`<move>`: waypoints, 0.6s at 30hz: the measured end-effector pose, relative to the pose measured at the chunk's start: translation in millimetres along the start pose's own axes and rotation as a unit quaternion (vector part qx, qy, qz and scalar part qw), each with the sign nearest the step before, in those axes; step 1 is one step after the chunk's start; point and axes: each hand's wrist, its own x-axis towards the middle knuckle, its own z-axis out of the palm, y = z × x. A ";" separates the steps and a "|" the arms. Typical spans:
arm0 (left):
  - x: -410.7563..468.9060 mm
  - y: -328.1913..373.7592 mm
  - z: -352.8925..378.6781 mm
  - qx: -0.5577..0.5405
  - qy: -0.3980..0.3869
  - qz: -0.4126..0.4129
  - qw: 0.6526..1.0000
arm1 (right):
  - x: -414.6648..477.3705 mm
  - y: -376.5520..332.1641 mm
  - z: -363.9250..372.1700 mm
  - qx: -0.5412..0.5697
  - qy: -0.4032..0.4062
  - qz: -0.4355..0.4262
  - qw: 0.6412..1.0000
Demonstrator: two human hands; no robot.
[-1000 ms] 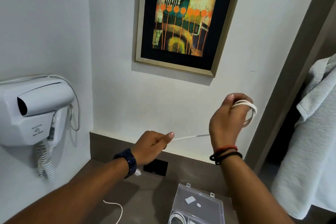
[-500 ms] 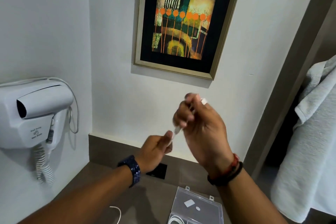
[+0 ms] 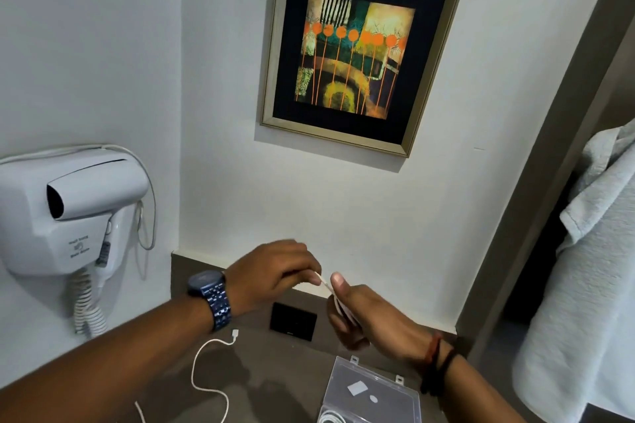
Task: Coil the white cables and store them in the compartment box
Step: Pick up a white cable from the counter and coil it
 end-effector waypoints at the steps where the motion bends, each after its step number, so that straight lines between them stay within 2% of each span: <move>1: 0.7 0.3 -1.5 -0.017 0.034 0.009 0.999 | -1.4 -4.1 3.4 0.080 -0.029 -0.012 0.996; 3: 2.2 7.2 3.0 -0.044 0.105 -0.018 0.993 | -1.8 -13.9 7.2 0.218 -0.069 -0.037 0.973; 5: 2.3 19.9 15.8 -0.077 0.160 -0.082 0.981 | 0.1 -23.5 8.3 0.317 -0.094 -0.071 0.941; 8: 4.5 38.1 31.4 -0.214 0.157 -0.172 0.949 | 2.1 -33.1 7.1 0.404 -0.116 -0.124 0.899; 10: 6.7 47.0 36.0 -0.310 0.159 -0.205 0.915 | 1.1 -35.5 4.2 0.433 -0.119 -0.150 0.881; 13: 8.5 54.1 39.7 -0.389 0.190 -0.258 0.864 | -2.6 -33.2 0.4 0.455 -0.111 -0.157 0.869; 16: 6.1 57.7 43.6 -0.449 0.170 -0.288 0.828 | -5.6 -28.0 -1.2 0.460 -0.087 -0.149 0.871; 18: 3.4 57.3 45.0 -0.516 0.146 -0.288 0.793 | -6.8 -25.2 -3.7 0.462 -0.071 -0.146 0.872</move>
